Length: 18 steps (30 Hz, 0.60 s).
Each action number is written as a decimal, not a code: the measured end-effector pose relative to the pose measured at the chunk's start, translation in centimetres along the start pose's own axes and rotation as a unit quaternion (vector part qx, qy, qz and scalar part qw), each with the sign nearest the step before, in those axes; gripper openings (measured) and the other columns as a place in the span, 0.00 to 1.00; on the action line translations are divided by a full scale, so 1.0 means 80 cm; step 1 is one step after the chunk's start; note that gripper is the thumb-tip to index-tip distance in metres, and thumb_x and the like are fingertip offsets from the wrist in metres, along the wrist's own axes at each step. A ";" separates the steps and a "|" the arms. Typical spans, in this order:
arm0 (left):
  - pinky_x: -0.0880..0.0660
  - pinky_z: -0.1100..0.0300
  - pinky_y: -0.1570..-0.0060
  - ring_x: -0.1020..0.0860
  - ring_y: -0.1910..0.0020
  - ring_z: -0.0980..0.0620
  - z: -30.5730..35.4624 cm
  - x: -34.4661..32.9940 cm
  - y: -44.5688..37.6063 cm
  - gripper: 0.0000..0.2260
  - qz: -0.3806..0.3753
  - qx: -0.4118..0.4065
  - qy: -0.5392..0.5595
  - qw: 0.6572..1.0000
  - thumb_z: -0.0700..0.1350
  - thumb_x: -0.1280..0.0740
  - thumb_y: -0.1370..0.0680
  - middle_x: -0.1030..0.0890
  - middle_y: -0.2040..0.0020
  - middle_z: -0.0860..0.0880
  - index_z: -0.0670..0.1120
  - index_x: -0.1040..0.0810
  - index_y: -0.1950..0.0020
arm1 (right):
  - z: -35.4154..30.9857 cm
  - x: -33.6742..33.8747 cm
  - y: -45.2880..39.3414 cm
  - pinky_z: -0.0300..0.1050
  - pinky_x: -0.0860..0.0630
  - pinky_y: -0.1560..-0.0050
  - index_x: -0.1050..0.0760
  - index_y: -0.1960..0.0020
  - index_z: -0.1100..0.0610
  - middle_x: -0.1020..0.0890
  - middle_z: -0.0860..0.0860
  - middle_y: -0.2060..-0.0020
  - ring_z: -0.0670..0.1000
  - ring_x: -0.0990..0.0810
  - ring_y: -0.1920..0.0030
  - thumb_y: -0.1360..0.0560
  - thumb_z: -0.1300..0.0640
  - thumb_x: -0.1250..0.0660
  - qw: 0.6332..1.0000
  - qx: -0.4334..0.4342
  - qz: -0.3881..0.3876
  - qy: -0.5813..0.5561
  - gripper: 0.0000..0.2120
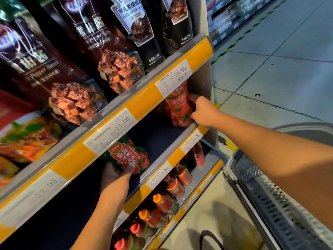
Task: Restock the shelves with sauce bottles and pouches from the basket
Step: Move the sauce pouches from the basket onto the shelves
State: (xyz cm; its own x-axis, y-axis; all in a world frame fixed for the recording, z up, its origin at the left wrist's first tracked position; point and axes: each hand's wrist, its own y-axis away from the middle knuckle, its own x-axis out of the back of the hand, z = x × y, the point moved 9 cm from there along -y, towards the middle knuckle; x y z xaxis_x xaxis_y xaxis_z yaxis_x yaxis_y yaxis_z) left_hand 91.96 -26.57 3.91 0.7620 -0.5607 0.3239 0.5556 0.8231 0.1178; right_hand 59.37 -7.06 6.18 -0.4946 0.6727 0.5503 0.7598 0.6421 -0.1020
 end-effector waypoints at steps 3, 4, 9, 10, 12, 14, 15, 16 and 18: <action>0.22 0.55 0.48 0.15 0.49 0.57 -0.005 -0.005 0.003 0.20 -0.021 -0.001 0.015 1.000 0.43 0.20 0.27 0.13 0.49 0.57 0.68 0.20 0.51 | -0.003 0.000 0.004 0.43 0.27 0.36 0.32 0.24 0.54 0.22 0.55 0.32 0.57 0.24 0.32 0.27 0.72 0.34 1.000 -0.001 -0.011 0.015 0.34; 0.23 0.56 0.49 0.15 0.49 0.59 -0.008 -0.005 0.003 0.20 -0.018 -0.001 0.026 0.999 0.42 0.20 0.26 0.13 0.48 0.59 0.68 0.20 0.50 | -0.003 0.002 0.007 0.45 0.26 0.37 0.32 0.25 0.54 0.22 0.56 0.33 0.58 0.24 0.33 0.27 0.70 0.34 1.000 -0.002 -0.006 0.022 0.32; 0.24 0.60 0.50 0.16 0.48 0.60 -0.010 -0.005 0.004 0.17 -0.009 0.007 0.039 0.999 0.41 0.20 0.27 0.14 0.48 0.57 0.59 0.21 0.46 | -0.030 0.023 0.075 0.50 0.25 0.54 0.31 0.46 0.51 0.26 0.48 0.50 0.51 0.24 0.51 0.26 0.60 0.31 0.981 0.056 0.183 0.019 0.13; 0.24 0.61 0.51 0.17 0.48 0.61 -0.010 -0.005 0.003 0.17 -0.004 0.005 0.042 0.999 0.41 0.21 0.27 0.14 0.48 0.57 0.58 0.21 0.46 | -0.046 0.007 0.093 0.51 0.25 0.53 0.29 0.46 0.51 0.26 0.47 0.51 0.48 0.25 0.51 0.26 0.59 0.31 0.980 0.100 0.171 0.010 0.11; 0.25 0.62 0.52 0.17 0.49 0.61 -0.009 -0.006 0.000 0.16 0.005 -0.006 0.029 1.000 0.39 0.21 0.27 0.15 0.49 0.57 0.56 0.22 0.47 | -0.076 -0.051 0.127 0.49 0.25 0.46 0.25 0.43 0.52 0.25 0.46 0.49 0.48 0.25 0.47 0.24 0.56 0.30 0.981 0.177 0.069 0.033 0.10; 0.24 0.65 0.55 0.17 0.52 0.63 -0.007 -0.007 -0.006 0.16 0.016 -0.022 0.005 1.000 0.40 0.21 0.27 0.15 0.50 0.57 0.54 0.23 0.49 | -0.095 -0.117 0.158 0.48 0.29 0.36 0.24 0.36 0.51 0.25 0.45 0.42 0.49 0.26 0.41 0.21 0.50 0.32 0.968 0.223 -0.032 0.109 0.15; 0.24 0.68 0.58 0.17 0.55 0.65 -0.004 -0.008 -0.008 0.15 0.019 -0.030 -0.011 0.999 0.40 0.21 0.27 0.16 0.51 0.57 0.54 0.23 0.49 | -0.101 -0.143 0.171 0.49 0.32 0.30 0.25 0.33 0.51 0.25 0.46 0.40 0.49 0.27 0.38 0.21 0.47 0.34 0.956 0.244 -0.057 0.155 0.18; 0.24 0.71 0.61 0.17 0.57 0.67 -0.001 -0.011 -0.014 0.15 0.013 -0.041 -0.023 0.999 0.40 0.21 0.26 0.16 0.52 0.58 0.54 0.24 0.50 | -0.107 -0.162 0.179 0.51 0.37 0.25 0.25 0.31 0.50 0.24 0.47 0.37 0.50 0.28 0.35 0.20 0.44 0.35 0.944 0.258 -0.070 0.196 0.21; 0.26 0.75 0.65 0.18 0.61 0.71 0.006 -0.015 -0.025 0.15 0.008 -0.064 -0.051 0.997 0.40 0.21 0.26 0.17 0.53 0.58 0.54 0.25 0.51 | -0.110 -0.180 0.185 0.54 0.44 0.20 0.25 0.29 0.50 0.24 0.49 0.34 0.53 0.29 0.31 0.21 0.41 0.35 0.930 0.261 -0.075 0.249 0.23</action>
State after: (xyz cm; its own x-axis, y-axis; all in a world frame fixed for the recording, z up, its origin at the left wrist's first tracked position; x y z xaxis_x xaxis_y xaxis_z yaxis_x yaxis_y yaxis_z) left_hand 89.77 -27.50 3.75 0.7369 -0.5308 0.4186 0.5867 0.8098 -0.0059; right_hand 81.45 -10.48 4.05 -0.2226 0.3913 0.8929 0.3266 0.8929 -0.3099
